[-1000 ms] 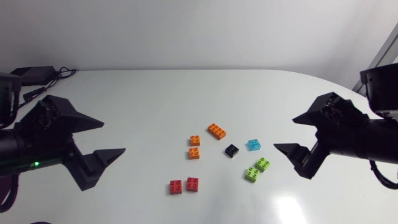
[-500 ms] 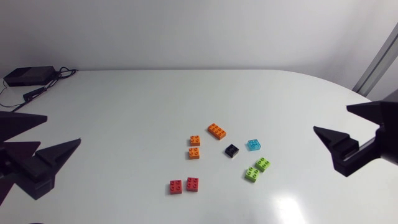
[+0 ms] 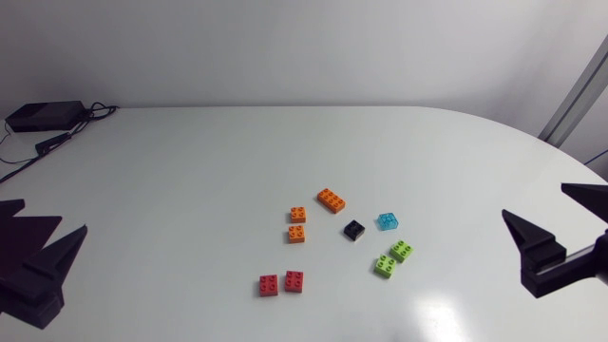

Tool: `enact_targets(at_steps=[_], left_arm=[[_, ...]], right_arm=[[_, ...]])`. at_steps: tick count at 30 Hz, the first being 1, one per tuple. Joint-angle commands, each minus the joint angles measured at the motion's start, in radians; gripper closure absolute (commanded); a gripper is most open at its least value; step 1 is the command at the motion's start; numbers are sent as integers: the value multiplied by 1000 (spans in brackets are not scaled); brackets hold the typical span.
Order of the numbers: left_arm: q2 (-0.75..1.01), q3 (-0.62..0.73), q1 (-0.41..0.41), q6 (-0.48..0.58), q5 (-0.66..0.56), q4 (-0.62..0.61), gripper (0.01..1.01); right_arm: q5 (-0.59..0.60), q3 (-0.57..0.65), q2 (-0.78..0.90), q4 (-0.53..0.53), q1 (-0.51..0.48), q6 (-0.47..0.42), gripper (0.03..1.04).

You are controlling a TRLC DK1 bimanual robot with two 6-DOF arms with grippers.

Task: Separate the duplo bricks

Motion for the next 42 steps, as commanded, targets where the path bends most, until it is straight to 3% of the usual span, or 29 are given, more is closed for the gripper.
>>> enact_targets(at_steps=[1, 10, 25, 32, 42], left_arm=[[-48, -52, 17, 14, -8, 1, 43], [-140, -96, 100, 46, -8, -6, 43], [-140, -115, 180, 48, -8, 24, 43], [-140, -184, 203, 46, -11, 139, 43], [-140, -310, 232, 9, -42, 336, 43]], right_arm=[[18, -46, -40, -14, -7, 23, 66], [104, -144, -195, -8, -9, -54, 66], [143, -217, -250, 29, -21, -45, 66], [143, -223, -249, 81, -9, 21, 66], [127, -230, -209, 112, 22, 21, 66]])
